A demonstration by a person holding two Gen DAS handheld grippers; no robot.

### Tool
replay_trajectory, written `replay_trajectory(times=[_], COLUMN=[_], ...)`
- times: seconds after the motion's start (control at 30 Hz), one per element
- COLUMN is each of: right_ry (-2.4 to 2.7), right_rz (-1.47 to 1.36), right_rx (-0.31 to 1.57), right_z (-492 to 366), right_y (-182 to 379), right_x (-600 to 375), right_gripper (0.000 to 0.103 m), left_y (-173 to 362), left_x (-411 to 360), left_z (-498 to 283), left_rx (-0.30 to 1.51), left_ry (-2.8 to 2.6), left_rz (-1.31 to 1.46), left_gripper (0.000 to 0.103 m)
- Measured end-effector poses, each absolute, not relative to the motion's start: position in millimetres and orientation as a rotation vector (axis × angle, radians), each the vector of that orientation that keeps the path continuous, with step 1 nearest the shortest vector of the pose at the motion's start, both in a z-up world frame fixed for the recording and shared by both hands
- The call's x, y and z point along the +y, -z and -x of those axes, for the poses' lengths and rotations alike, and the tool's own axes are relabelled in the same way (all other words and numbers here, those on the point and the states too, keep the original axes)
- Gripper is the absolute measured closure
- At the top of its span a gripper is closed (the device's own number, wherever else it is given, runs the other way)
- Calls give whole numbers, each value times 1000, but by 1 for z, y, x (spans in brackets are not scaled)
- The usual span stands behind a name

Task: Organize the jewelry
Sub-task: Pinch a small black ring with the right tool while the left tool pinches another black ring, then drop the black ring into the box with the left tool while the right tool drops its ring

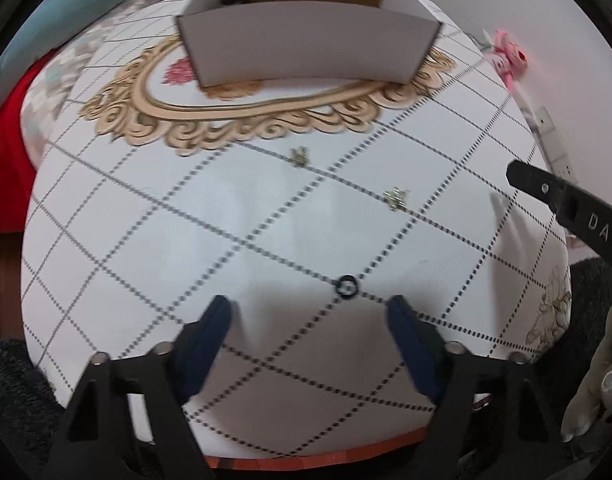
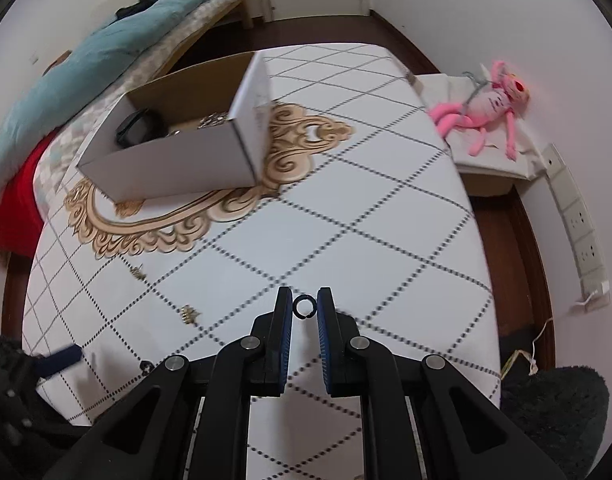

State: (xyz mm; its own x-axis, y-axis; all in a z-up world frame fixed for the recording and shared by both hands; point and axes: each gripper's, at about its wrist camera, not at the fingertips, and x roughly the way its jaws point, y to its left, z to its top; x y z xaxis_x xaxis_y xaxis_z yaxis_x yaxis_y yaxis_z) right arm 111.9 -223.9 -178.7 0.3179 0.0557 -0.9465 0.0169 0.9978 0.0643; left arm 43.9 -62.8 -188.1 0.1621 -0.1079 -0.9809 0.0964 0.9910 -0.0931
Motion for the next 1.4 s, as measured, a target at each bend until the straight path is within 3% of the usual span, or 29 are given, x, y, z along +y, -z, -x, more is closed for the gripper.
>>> replay_trajectory(times=[0.1,0.27,0.37,0.63,0.77,1.07,1.4], right_ry=[-16,-14,-16,-23,-49,-228,-293], right_rz=[-76,-93,-94,-103,-131,-235,-185], right_rx=[1250,1251,1249,1247,1231,1171,1318], right_z=[-109,-109,-109,-109,-113,-200,-316], right_y=[180,181,181,181,170,127,158], right_x=[-229,-234,-232,-232,-231,-204,-170], right_gripper=[90,90,90,90,90,90,90], left_y=[188,186,189,188,162,91,127], left_x=[-71,-76,-76,-86,-80,-30,-16], left_z=[-44,-53,-61,-66,-77,-186,-287], left_rx=[1381,1352,1350,1334,1292,1156,1276], left_ry=[156,177,189,221,239,209,174], left_rz=[-19,-52,-48,-67,-31,81,29], left_gripper=[42,82,92,93,93,93,92])
